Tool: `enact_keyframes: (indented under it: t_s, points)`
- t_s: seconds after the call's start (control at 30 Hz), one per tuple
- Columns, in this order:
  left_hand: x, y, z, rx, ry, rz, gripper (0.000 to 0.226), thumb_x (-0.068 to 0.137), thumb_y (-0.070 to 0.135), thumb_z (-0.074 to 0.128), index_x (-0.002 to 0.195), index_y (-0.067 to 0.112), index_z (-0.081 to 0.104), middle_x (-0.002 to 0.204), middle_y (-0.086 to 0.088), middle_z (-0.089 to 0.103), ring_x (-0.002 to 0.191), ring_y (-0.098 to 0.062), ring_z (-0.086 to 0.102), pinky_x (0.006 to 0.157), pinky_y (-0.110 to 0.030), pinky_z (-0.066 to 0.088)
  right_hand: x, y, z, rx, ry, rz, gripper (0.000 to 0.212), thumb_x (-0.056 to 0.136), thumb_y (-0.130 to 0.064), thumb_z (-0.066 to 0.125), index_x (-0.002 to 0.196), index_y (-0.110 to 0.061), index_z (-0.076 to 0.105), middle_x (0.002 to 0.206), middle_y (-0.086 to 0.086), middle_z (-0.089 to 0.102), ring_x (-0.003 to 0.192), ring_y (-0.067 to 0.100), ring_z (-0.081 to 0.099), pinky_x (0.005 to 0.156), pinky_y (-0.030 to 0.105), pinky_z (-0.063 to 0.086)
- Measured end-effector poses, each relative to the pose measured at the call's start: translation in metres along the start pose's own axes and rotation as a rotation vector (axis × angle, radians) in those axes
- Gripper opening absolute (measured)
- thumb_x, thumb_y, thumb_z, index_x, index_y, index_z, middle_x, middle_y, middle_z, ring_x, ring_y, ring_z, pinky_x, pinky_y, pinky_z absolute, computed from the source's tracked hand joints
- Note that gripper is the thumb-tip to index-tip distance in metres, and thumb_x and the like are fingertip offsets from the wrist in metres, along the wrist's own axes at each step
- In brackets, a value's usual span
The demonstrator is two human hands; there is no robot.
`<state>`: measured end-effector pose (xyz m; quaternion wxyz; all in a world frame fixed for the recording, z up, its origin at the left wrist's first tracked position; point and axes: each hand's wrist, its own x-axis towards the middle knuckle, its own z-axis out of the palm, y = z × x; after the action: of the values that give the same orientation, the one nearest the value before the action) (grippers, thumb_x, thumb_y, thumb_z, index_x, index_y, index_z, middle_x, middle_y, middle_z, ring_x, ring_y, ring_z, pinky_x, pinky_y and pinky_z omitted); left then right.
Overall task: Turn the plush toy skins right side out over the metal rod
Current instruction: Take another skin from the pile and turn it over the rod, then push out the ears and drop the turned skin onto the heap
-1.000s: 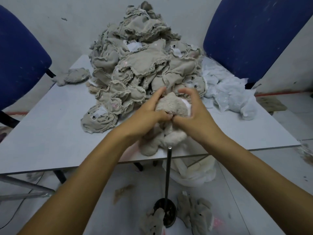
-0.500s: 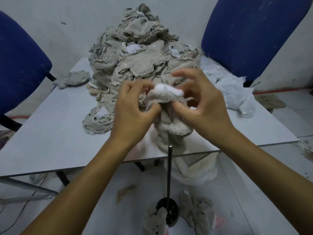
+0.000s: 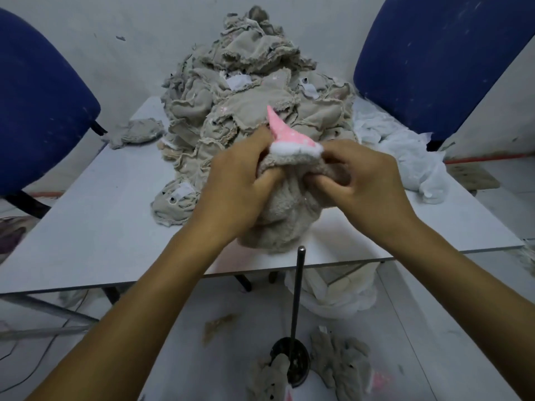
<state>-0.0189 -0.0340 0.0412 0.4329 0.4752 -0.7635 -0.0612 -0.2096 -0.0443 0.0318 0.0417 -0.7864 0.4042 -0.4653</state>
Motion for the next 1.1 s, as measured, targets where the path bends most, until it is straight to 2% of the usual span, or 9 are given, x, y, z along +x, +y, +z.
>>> enact_keyframes:
  t_s: [0.1, 0.2, 0.3, 0.43, 0.57, 0.67, 0.8, 0.97, 1.1]
  points:
    - [0.003, -0.012, -0.003, -0.041, -0.222, -0.113, 0.025, 0.090, 0.037, 0.069, 0.109, 0.021, 0.066, 0.094, 0.011, 0.067, 0.086, -0.009, 0.059, 0.072, -0.026, 0.044, 0.000, 0.002, -0.002, -0.008, 0.061, -0.039, 0.025, 0.084, -0.011, 0.072, 0.109, -0.013, 0.073, 0.102, -0.007, 0.068, 0.094, 0.007, 0.059, 0.085, 0.014, 0.044]
    - [-0.001, -0.008, -0.002, -0.053, -0.055, -0.040, 0.021, 0.086, 0.029, 0.074, 0.098, 0.013, 0.072, 0.085, 0.003, 0.068, 0.076, -0.011, 0.057, 0.063, -0.030, 0.042, -0.001, 0.002, 0.000, -0.034, -0.100, -0.018, 0.023, 0.088, -0.014, 0.071, 0.111, -0.012, 0.073, 0.098, -0.006, 0.067, 0.091, 0.011, 0.061, 0.081, 0.009, 0.039]
    - [0.000, -0.002, -0.003, -0.122, 0.056, -0.030, 0.018, 0.081, 0.038, 0.074, 0.092, 0.024, 0.070, 0.080, 0.008, 0.067, 0.074, -0.009, 0.059, 0.064, -0.026, 0.047, 0.000, -0.002, -0.009, -0.031, 0.045, -0.055, 0.026, 0.090, -0.026, 0.070, 0.113, -0.013, 0.072, 0.099, -0.009, 0.068, 0.089, 0.005, 0.061, 0.080, 0.014, 0.046]
    - [-0.001, -0.003, -0.002, -0.069, -0.064, -0.056, 0.024, 0.079, 0.041, 0.077, 0.087, 0.019, 0.072, 0.077, 0.003, 0.068, 0.070, -0.009, 0.059, 0.064, -0.031, 0.048, -0.004, 0.000, -0.009, -0.095, -0.165, -0.065, 0.017, 0.087, -0.022, 0.074, 0.098, -0.009, 0.075, 0.088, 0.000, 0.073, 0.079, 0.015, 0.064, 0.073, 0.033, 0.051]
    - [0.001, 0.003, 0.000, -0.152, 0.104, -0.015, 0.041, 0.081, 0.044, 0.074, 0.089, 0.005, 0.068, 0.078, -0.002, 0.064, 0.071, -0.017, 0.056, 0.061, -0.031, 0.044, -0.004, 0.000, -0.013, -0.063, -0.021, -0.113, 0.019, 0.089, -0.025, 0.070, 0.101, -0.011, 0.073, 0.090, -0.011, 0.064, 0.081, 0.006, 0.057, 0.071, 0.016, 0.041]
    - [0.000, 0.005, 0.003, -0.131, -0.079, -0.012, 0.035, 0.079, 0.039, 0.078, 0.086, 0.007, 0.066, 0.078, 0.001, 0.060, 0.073, -0.015, 0.053, 0.062, -0.031, 0.040, -0.007, 0.004, -0.012, -0.108, -0.210, -0.079, 0.011, 0.086, -0.018, 0.074, 0.081, -0.011, 0.067, 0.074, -0.010, 0.054, 0.068, 0.013, 0.053, 0.060, 0.018, 0.030]
    - [0.003, 0.010, -0.001, -0.188, -0.067, -0.028, 0.021, 0.081, 0.048, 0.067, 0.088, 0.031, 0.057, 0.085, 0.014, 0.052, 0.076, 0.002, 0.049, 0.066, -0.018, 0.037, -0.009, 0.002, -0.019, 0.076, -0.097, -0.142, 0.020, 0.088, -0.029, 0.066, 0.093, -0.011, 0.069, 0.084, -0.013, 0.057, 0.075, 0.002, 0.050, 0.073, 0.013, 0.038]
    - [0.000, 0.008, -0.004, -0.253, -0.357, -0.132, 0.022, 0.083, 0.053, 0.065, 0.093, 0.034, 0.065, 0.086, 0.015, 0.069, 0.080, 0.003, 0.062, 0.070, -0.021, 0.048, -0.008, 0.009, -0.025, 0.522, -0.314, 0.122, 0.007, 0.081, -0.020, 0.067, 0.077, -0.014, 0.067, 0.071, 0.006, 0.060, 0.068, 0.013, 0.057, 0.063, 0.025, 0.044]
    - [-0.005, -0.001, -0.006, -0.544, -0.424, -0.379, 0.069, 0.086, 0.076, 0.043, 0.101, 0.014, 0.070, 0.098, -0.007, 0.071, 0.093, -0.021, 0.069, 0.077, -0.033, 0.056, -0.001, 0.014, -0.026, 0.689, -0.398, 0.314, 0.049, 0.085, -0.045, 0.056, 0.064, -0.001, 0.058, 0.062, 0.012, 0.052, 0.058, 0.027, 0.050, 0.055, 0.022, 0.041]
